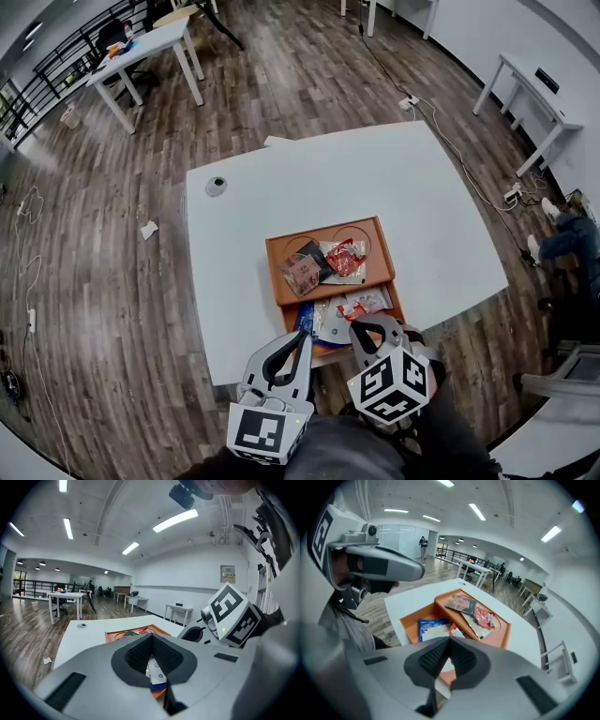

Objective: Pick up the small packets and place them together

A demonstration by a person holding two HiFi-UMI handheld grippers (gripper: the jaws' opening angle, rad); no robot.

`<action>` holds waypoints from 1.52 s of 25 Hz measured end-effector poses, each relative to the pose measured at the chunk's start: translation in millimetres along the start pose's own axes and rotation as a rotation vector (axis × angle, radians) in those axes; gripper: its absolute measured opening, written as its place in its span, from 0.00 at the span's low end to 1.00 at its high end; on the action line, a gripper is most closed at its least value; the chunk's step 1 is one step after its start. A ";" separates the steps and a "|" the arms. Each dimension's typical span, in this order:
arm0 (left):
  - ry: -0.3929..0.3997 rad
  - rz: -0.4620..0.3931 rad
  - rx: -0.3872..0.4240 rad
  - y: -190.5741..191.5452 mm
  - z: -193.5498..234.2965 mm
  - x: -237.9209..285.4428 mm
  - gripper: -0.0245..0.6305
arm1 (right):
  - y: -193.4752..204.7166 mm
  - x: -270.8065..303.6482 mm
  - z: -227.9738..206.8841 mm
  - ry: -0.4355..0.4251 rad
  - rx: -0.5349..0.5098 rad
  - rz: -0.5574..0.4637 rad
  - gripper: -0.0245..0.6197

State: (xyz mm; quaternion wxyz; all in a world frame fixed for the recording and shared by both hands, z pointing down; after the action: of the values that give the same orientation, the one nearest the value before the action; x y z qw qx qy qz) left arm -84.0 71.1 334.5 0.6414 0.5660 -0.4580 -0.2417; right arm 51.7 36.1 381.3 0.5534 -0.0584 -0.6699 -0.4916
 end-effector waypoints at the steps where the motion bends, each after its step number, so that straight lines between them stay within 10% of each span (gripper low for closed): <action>1: -0.001 -0.006 0.007 -2.7 -3.2 -2.9 0.04 | -1.9 -7.3 0.4 0.004 0.003 -0.021 0.05; 24: -0.065 0.029 -0.006 1.2 40.4 17.9 0.04 | -62.0 13.0 -87.3 0.173 0.090 -0.159 0.05; 38: -0.093 0.054 -0.049 17.5 51.0 21.6 0.04 | -62.2 48.7 -74.1 0.038 0.118 -0.147 0.24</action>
State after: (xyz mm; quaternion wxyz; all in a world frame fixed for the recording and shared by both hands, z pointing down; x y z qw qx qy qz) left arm -121.6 31.8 354.8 0.6396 0.5257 -0.4963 -0.2614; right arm 45.1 -71.9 376.1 0.5309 0.0326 -0.6895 -0.4916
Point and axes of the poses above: the fingertips, and each gripper's own axes: x forward along the fingers, z to its left, y out of its underside, the point moved 7 cm from there along -x, backward along the fingers, and after that the axes turned 13 degrees about x, right-handed, at the moved point
